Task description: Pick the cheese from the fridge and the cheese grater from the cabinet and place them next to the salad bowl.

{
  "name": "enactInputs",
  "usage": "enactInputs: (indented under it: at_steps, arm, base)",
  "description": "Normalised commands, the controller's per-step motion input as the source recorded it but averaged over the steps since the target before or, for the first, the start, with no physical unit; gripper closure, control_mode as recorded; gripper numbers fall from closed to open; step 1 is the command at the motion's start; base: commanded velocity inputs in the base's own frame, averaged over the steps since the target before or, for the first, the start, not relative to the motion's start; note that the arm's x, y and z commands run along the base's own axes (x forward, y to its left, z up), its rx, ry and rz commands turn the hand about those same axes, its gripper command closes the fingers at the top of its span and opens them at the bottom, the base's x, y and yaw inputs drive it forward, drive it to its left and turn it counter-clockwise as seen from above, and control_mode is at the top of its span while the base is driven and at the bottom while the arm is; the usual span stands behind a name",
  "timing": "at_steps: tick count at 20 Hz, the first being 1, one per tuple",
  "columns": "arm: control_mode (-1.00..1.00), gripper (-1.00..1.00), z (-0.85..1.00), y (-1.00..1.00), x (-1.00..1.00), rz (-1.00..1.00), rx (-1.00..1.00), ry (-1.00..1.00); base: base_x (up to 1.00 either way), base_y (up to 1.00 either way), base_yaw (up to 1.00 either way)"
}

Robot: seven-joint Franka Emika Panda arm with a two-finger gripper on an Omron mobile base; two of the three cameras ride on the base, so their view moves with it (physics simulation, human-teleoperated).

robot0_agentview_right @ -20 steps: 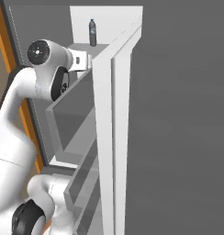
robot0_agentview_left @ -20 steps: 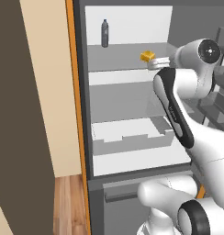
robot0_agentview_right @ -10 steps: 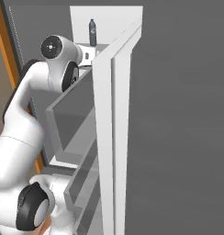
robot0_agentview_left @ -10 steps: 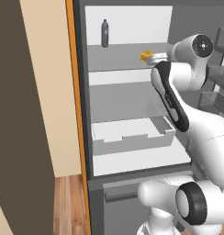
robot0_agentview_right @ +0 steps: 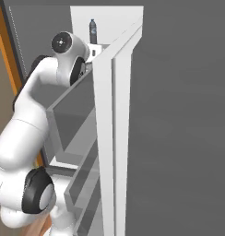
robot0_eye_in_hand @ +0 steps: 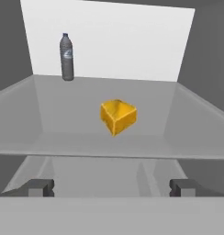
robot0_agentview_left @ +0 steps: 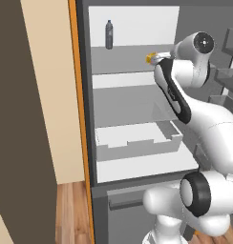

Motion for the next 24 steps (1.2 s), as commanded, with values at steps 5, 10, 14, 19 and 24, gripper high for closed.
enactInputs:
  at_steps: [5,10,14,19,24]
  arm:
    - [-1.0,-1.0,0.0,-0.09,0.39,0.0,0.0,0.03]
    - [-1.0,-1.0,0.0,-0.06,0.37,0.0,0.0,0.0]
    - [-1.0,-1.0,-0.01,-0.02,0.38,0.0,0.0,0.01]
    - [-1.0,-1.0,-0.12,0.0,0.42,0.0,0.0,0.03]
    - [-1.0,-1.0,-0.13,-0.01,0.34,0.0,0.0,0.04]
  base:
    - [0.0,0.0,0.0]
    - [0.0,0.0,0.0]
    - [0.0,0.0,0.0]
    - [0.0,0.0,0.0]
    - [0.0,0.0,0.0]
